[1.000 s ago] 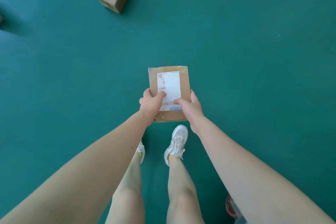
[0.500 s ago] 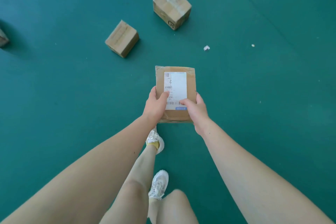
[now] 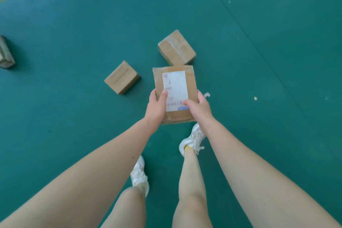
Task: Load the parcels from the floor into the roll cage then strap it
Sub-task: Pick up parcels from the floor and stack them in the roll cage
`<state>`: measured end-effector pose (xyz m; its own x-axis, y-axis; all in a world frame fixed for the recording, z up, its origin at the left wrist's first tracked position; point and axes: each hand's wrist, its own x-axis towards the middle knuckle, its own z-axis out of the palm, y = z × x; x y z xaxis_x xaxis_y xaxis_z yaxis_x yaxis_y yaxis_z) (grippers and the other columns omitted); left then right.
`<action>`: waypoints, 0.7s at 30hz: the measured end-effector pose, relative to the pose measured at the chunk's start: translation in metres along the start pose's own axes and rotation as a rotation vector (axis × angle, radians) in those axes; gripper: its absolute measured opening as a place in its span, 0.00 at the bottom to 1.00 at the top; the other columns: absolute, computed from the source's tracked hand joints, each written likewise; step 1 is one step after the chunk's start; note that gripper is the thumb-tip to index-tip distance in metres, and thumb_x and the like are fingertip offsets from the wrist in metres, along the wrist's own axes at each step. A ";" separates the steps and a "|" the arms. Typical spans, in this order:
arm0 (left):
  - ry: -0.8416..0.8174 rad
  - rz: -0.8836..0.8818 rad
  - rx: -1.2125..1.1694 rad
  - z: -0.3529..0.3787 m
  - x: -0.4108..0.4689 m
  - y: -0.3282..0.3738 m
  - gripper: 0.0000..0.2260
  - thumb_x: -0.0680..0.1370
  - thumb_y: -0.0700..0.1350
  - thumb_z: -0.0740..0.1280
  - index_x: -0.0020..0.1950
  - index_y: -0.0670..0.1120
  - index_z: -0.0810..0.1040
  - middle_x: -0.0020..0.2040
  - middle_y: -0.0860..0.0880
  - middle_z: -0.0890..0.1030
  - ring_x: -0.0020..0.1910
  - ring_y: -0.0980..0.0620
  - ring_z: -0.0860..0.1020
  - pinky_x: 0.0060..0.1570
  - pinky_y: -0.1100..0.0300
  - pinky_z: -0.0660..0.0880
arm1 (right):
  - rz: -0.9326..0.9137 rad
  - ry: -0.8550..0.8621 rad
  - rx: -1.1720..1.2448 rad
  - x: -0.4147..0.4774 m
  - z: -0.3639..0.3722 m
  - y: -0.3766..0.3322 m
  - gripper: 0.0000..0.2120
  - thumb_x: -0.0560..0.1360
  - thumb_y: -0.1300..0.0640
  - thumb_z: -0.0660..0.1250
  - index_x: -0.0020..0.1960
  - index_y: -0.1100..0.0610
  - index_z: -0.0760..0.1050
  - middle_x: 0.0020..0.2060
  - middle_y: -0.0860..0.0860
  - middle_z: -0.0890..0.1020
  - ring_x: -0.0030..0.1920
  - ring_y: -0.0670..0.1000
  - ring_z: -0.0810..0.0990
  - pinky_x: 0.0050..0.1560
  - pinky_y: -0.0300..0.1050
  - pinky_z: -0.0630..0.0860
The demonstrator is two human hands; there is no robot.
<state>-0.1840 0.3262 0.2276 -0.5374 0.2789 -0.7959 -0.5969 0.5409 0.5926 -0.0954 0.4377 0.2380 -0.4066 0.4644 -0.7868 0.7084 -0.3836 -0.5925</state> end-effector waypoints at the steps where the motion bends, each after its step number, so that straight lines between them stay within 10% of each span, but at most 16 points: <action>1: 0.018 -0.006 -0.015 0.008 0.012 0.010 0.26 0.79 0.61 0.57 0.75 0.53 0.62 0.65 0.55 0.77 0.61 0.53 0.77 0.62 0.52 0.73 | -0.011 -0.036 -0.030 0.013 -0.008 -0.013 0.24 0.74 0.60 0.66 0.69 0.45 0.71 0.55 0.41 0.83 0.57 0.46 0.80 0.58 0.46 0.77; 12: 0.117 -0.070 -0.269 0.089 0.113 0.104 0.37 0.68 0.70 0.55 0.75 0.56 0.63 0.67 0.56 0.76 0.64 0.52 0.76 0.66 0.45 0.71 | -0.035 -0.125 -0.246 0.150 -0.076 -0.125 0.25 0.76 0.57 0.64 0.72 0.45 0.68 0.58 0.42 0.81 0.58 0.45 0.79 0.58 0.46 0.75; 21: 0.192 -0.101 -0.368 0.086 0.225 0.131 0.26 0.80 0.63 0.54 0.76 0.56 0.60 0.67 0.57 0.75 0.65 0.55 0.75 0.66 0.50 0.70 | 0.013 -0.213 -0.331 0.278 -0.045 -0.163 0.23 0.78 0.54 0.62 0.72 0.45 0.68 0.59 0.41 0.81 0.59 0.44 0.79 0.56 0.44 0.75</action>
<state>-0.3316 0.5282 0.1158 -0.5456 0.0674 -0.8353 -0.8064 0.2293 0.5452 -0.2981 0.6652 0.1236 -0.4827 0.2718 -0.8325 0.8477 -0.0937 -0.5221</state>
